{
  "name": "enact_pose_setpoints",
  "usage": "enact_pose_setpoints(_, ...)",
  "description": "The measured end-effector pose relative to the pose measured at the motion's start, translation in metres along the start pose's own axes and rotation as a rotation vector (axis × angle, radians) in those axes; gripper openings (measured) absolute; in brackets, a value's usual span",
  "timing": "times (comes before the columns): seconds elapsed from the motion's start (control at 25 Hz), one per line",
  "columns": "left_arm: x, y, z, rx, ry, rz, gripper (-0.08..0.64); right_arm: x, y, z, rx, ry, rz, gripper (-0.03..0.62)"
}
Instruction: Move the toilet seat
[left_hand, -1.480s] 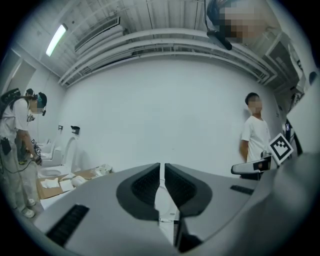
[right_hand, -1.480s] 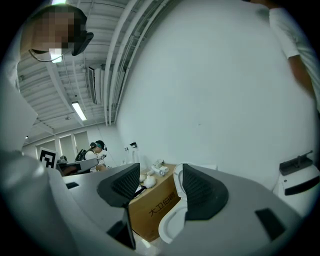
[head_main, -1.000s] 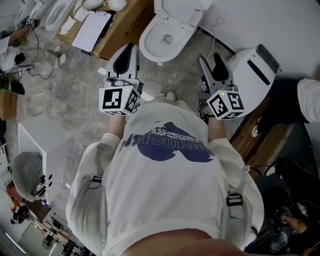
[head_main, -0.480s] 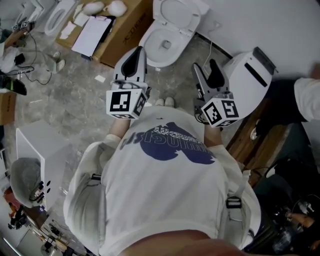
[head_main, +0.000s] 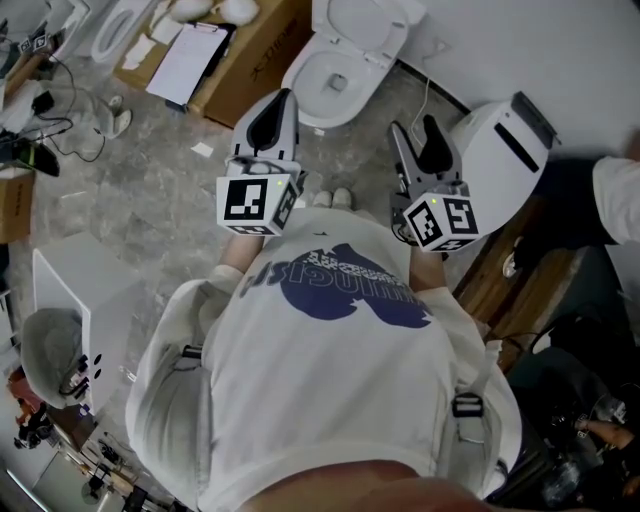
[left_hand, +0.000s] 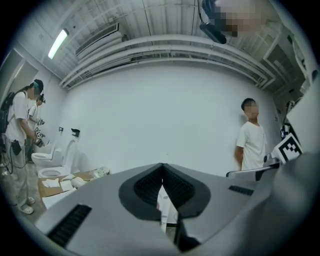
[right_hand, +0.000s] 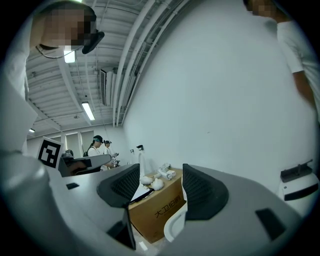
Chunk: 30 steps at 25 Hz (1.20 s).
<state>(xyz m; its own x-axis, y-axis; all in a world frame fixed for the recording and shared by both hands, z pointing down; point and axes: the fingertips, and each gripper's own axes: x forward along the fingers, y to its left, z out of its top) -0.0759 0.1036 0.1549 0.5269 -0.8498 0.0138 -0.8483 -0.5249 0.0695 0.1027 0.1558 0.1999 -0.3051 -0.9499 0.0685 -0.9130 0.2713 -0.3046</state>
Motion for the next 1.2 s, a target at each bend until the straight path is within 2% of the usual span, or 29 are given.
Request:
enact_pose_setpoints(0.28,0.0,-0.001,-0.004,0.054,0.029,0.009,0.0,0.002,0.0,-0.007,-0.042,0.016,-0.012,0.265)
enact_pose_setpoints(0.4,-0.001,0.001,-0.012,0.061,0.062,0.018,-0.002,0.004,-0.001,-0.015,-0.09,0.044,-0.035,0.248)
enact_pose_setpoints(0.56,-0.001,-0.001,-0.018,0.125,0.085,0.029,-0.003,0.004,-0.004,-0.024,-0.114,0.078,-0.059,0.201)
enact_pose_setpoints(0.8,0.0,-0.005,-0.028,0.148,0.106,0.028,-0.003,0.001,-0.011,-0.031,-0.139,0.098,-0.088,0.104)
enact_pose_setpoints(0.88,0.001,-0.005,-0.028,0.157,0.109,0.029,-0.003,0.001,-0.013,-0.029,-0.147,0.095,-0.103,0.044)
enact_pose_setpoints(0.96,0.002,-0.003,-0.029,0.164,0.112,0.03,-0.003,0.001,-0.014,-0.029,-0.148,0.092,-0.109,0.015)
enact_pose_setpoints(1.2,0.002,-0.002,-0.028,0.18,0.116,0.029,-0.003,0.002,-0.014,-0.027,-0.153,0.093,-0.119,0.011)
